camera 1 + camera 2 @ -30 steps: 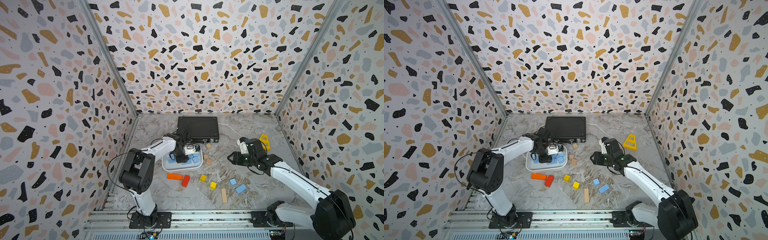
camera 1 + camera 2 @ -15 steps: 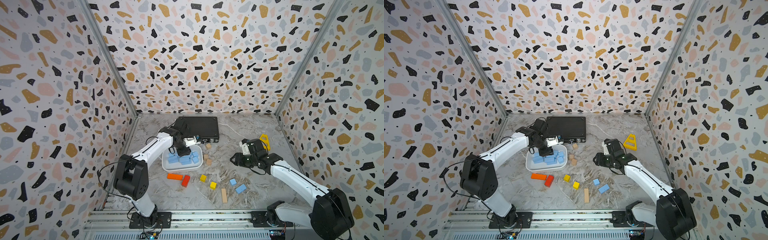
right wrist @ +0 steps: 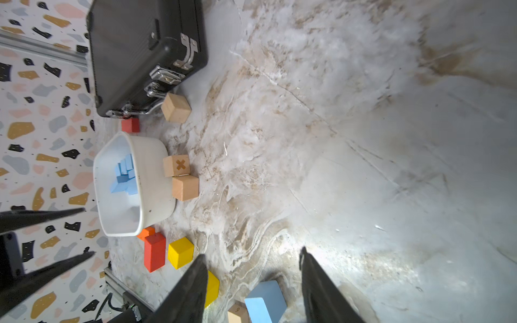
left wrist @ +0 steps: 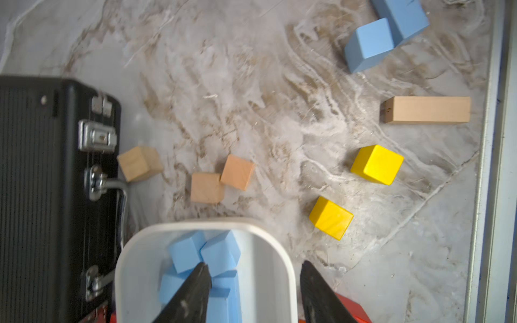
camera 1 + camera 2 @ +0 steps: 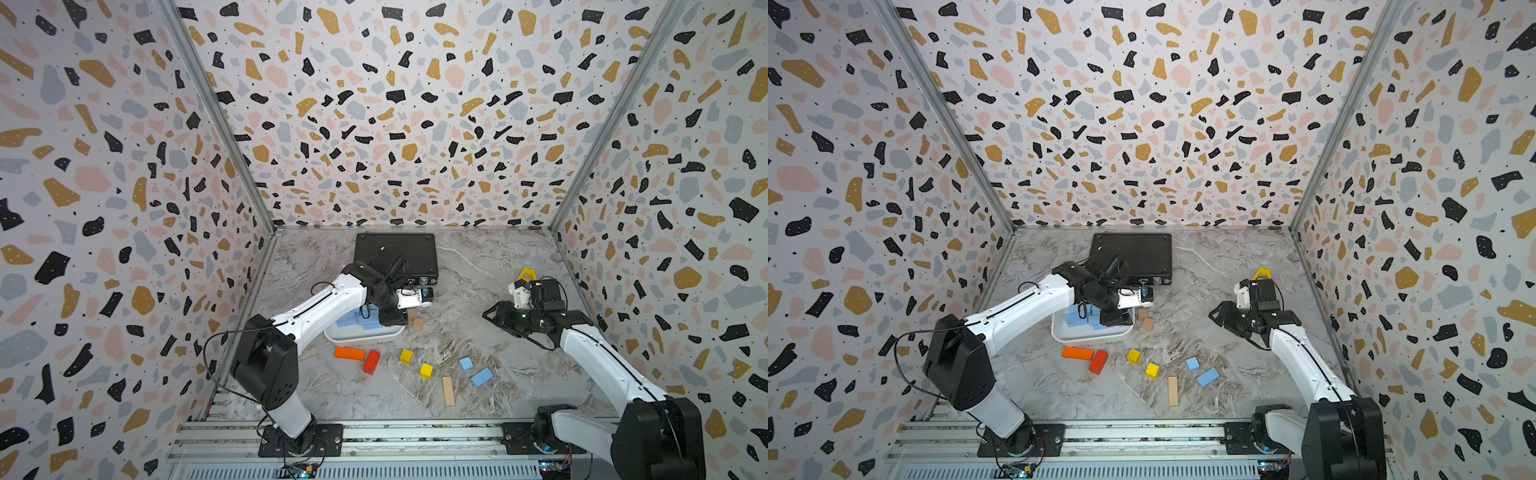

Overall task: Pick out the blue building blocks
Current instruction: Pick up the building block from the center of the board.

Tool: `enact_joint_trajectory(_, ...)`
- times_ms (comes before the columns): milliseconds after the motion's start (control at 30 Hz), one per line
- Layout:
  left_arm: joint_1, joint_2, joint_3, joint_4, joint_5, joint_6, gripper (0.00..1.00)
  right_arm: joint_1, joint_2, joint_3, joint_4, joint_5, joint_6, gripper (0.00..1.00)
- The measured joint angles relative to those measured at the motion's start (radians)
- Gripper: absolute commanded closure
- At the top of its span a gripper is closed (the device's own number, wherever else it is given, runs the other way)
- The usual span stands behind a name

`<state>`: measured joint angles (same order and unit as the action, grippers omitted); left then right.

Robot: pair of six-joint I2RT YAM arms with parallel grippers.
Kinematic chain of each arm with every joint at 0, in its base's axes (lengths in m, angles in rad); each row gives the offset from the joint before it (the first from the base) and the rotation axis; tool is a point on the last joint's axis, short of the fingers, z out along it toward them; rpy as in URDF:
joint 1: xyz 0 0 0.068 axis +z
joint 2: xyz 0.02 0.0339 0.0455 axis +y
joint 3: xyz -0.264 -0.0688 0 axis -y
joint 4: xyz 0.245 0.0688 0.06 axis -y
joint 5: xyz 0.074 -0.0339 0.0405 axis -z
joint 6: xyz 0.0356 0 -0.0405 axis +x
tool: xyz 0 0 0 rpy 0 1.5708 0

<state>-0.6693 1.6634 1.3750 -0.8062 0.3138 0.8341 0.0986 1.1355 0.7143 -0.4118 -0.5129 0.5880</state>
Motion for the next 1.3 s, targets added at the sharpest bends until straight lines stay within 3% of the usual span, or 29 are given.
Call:
enact_joint_trajectory(267,-0.185,0.117,0.095,0.024,0.027,0.085,0.44,-0.138,-0.081,-0.070,0.031,-0.106,0.019,0.44)
enact_joint_trajectory(633,-0.350,0.305,0.204,0.034,0.048,0.157,0.40,-0.304,-0.195,-0.199,0.089,-0.240,0.084,0.44)
enact_joint_trajectory(833,-0.401,0.395,0.274,0.050,0.044,0.177,0.36,-0.358,-0.232,-0.220,0.089,-0.278,0.090,0.44)
enact_joint_trajectory(1300,-0.451,0.483,0.290,0.068,0.009,0.225,0.33,-0.367,-0.283,-0.220,0.068,-0.307,0.090,0.44)
